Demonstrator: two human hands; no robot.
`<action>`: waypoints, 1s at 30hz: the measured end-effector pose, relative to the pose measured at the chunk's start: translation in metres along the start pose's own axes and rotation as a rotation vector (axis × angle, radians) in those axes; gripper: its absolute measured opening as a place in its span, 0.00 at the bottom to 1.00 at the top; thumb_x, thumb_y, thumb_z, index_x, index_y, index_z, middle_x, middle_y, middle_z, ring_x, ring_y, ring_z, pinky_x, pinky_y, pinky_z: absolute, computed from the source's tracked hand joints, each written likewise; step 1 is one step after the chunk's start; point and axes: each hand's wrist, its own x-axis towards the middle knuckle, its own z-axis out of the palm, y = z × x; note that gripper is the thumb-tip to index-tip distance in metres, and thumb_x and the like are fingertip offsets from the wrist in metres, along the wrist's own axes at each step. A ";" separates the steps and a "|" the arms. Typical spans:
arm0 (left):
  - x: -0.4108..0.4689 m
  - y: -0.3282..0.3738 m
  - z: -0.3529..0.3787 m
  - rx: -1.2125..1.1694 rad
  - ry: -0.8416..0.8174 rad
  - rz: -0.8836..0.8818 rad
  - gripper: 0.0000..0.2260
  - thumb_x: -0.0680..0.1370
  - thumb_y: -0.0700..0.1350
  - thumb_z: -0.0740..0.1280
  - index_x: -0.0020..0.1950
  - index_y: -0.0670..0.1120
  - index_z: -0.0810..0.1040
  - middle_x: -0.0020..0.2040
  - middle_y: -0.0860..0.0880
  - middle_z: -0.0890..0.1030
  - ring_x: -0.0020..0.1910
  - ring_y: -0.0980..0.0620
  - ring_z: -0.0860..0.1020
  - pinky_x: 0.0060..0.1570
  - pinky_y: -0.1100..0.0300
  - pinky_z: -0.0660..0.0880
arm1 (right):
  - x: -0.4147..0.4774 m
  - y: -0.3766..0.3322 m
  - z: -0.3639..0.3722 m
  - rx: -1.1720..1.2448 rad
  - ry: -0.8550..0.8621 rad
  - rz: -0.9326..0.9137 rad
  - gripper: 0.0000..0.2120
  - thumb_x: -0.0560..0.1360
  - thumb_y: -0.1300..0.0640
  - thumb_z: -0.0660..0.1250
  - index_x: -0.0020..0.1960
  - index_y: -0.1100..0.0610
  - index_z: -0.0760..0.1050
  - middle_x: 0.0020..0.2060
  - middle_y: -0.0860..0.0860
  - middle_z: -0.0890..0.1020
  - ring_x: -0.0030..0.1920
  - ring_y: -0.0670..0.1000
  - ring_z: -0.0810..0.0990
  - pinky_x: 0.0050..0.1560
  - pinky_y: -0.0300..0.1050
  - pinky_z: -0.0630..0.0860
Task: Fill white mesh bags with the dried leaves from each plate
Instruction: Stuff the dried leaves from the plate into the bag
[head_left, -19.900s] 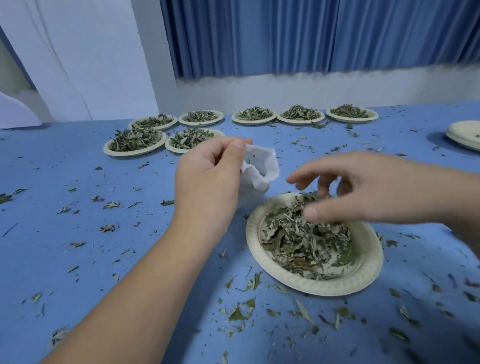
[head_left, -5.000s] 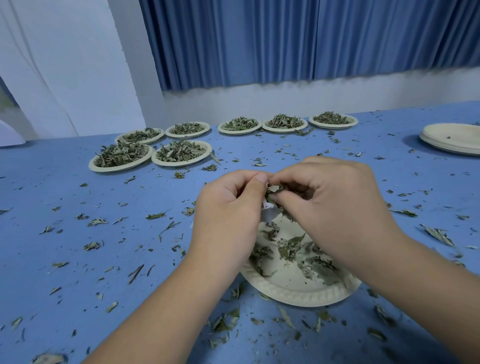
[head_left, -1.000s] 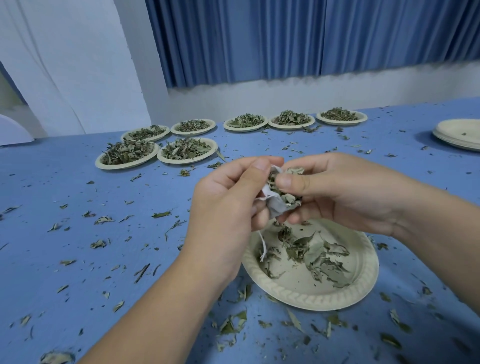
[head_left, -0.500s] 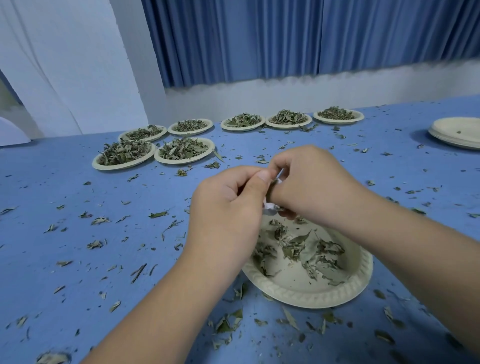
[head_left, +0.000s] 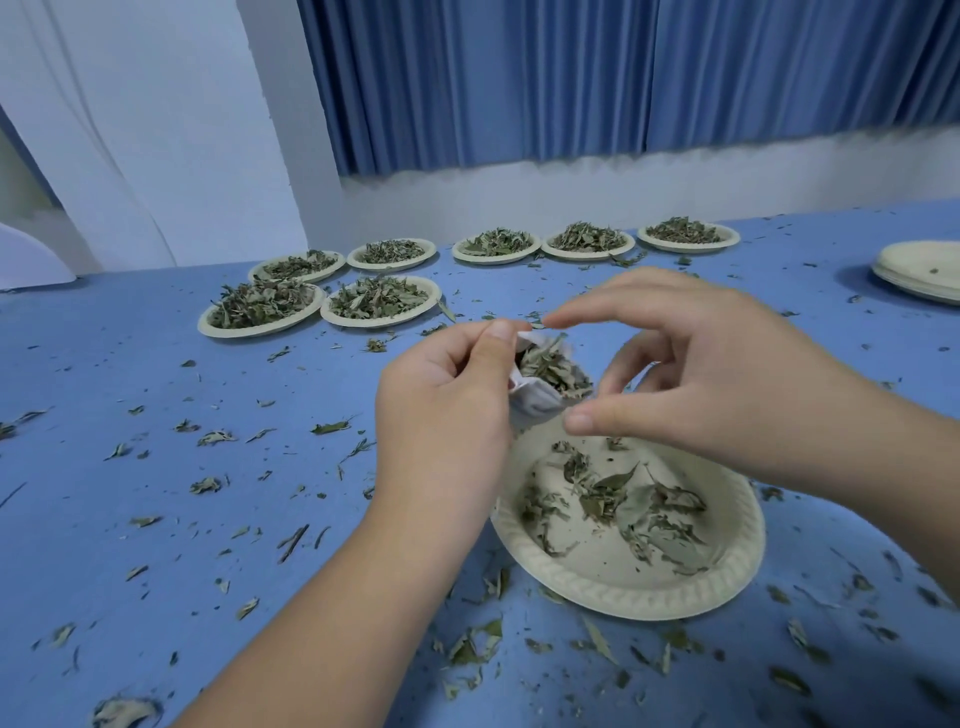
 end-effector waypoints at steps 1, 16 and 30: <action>0.000 0.000 0.000 -0.006 -0.007 0.000 0.12 0.80 0.44 0.65 0.40 0.50 0.85 0.25 0.59 0.73 0.21 0.61 0.66 0.29 0.61 0.62 | 0.000 0.001 0.002 -0.063 0.031 -0.042 0.19 0.64 0.50 0.78 0.53 0.40 0.79 0.50 0.39 0.77 0.38 0.43 0.82 0.43 0.38 0.77; -0.005 0.002 0.006 0.008 -0.083 0.024 0.11 0.80 0.42 0.65 0.40 0.49 0.84 0.27 0.58 0.76 0.24 0.62 0.71 0.29 0.66 0.68 | 0.010 -0.001 0.011 -0.143 0.167 -0.099 0.04 0.65 0.57 0.76 0.36 0.48 0.84 0.33 0.44 0.73 0.34 0.40 0.71 0.37 0.30 0.64; -0.002 0.002 0.004 -0.013 -0.127 0.072 0.11 0.80 0.41 0.64 0.41 0.48 0.83 0.28 0.58 0.77 0.22 0.62 0.70 0.26 0.72 0.64 | 0.032 0.014 0.015 0.579 -0.230 0.482 0.18 0.63 0.52 0.76 0.51 0.56 0.80 0.39 0.55 0.84 0.35 0.53 0.83 0.29 0.37 0.76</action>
